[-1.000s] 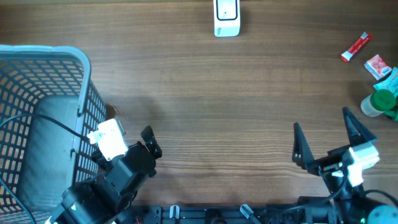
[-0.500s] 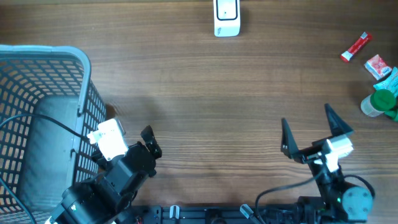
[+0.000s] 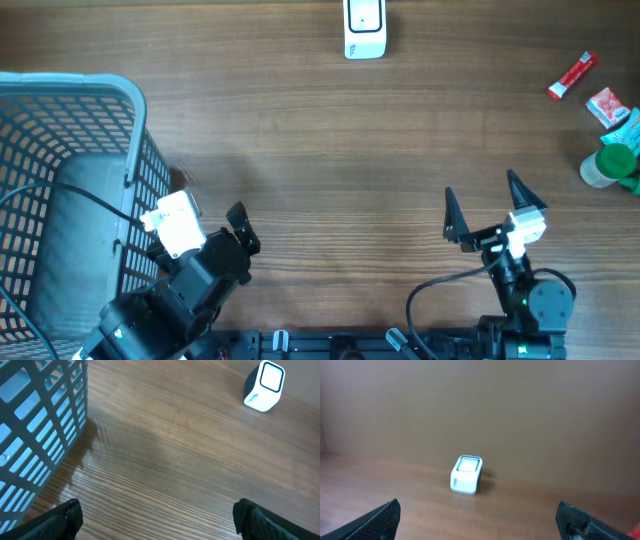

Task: Scan the item barcode

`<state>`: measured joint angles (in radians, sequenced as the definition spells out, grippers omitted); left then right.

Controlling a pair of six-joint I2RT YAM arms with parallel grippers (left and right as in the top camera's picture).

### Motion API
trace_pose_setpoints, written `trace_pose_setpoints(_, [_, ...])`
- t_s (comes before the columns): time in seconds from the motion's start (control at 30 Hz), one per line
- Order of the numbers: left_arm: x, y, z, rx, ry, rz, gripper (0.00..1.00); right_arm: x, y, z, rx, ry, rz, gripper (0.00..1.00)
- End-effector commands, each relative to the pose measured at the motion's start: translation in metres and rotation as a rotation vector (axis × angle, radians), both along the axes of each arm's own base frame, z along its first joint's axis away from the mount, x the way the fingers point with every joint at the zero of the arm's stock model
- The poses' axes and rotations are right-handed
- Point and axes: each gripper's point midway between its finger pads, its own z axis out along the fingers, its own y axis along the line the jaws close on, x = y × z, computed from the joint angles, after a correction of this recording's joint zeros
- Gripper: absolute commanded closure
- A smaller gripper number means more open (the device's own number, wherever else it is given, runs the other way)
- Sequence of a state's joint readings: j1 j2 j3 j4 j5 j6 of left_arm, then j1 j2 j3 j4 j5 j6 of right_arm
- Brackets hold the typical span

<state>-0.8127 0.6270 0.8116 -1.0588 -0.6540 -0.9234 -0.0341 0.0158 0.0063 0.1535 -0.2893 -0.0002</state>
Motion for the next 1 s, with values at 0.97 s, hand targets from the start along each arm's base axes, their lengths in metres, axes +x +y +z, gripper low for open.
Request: trace_pose_setpoints(0.97, [0.0, 0.001, 0.003, -0.001, -0.013, 0.01, 0.0, 0.004, -0.01, -0.031, 0.038, 0.133, -0.056, 0.0])
